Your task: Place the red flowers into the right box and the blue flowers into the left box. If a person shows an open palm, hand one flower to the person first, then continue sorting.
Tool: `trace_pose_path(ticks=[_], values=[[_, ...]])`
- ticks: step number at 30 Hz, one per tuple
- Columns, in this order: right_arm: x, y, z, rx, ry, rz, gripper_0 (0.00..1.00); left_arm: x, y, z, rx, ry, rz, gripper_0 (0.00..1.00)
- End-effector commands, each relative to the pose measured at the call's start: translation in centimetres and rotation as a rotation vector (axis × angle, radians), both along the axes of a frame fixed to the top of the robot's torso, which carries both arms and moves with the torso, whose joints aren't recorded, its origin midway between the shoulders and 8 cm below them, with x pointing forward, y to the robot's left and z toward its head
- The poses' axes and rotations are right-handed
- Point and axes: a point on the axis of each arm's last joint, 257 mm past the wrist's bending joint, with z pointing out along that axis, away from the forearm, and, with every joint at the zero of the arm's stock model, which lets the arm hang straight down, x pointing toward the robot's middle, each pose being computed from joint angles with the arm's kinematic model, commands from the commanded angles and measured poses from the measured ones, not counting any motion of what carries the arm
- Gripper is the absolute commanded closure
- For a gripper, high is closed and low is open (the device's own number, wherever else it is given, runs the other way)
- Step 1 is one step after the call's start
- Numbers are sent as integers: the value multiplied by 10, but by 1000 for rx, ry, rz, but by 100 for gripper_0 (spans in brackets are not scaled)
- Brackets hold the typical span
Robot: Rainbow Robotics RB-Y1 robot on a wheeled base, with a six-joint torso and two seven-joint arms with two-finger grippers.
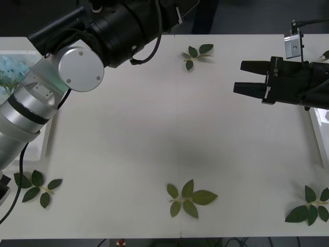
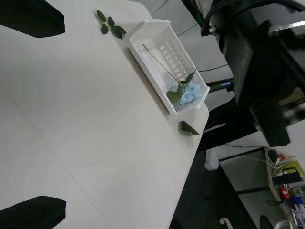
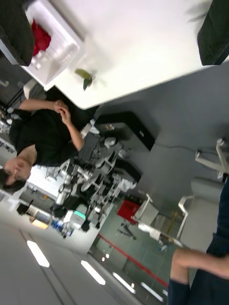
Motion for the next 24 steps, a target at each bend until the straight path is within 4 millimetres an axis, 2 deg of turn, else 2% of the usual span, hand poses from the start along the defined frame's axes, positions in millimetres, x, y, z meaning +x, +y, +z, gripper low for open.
trace_pose_path(ticks=[1,7,10,13,19,24], values=[[-2,-5,11,-37,-36,10,4,-1,26,-42,103,109,-15,0],[-2,-5,11,-37,-36,10,3,-16,64,-104,131,388,-73,0],[-2,-5,11,-37,-36,10,3,-30,93,-138,121,576,-91,0],[-2,-5,11,-37,-36,10,3,-45,116,-159,102,718,-101,0],[-2,-5,11,-37,-36,10,3,-62,155,-188,85,889,-69,0],[-2,-5,11,-37,-36,10,3,-77,164,-195,13,1021,-91,0]])
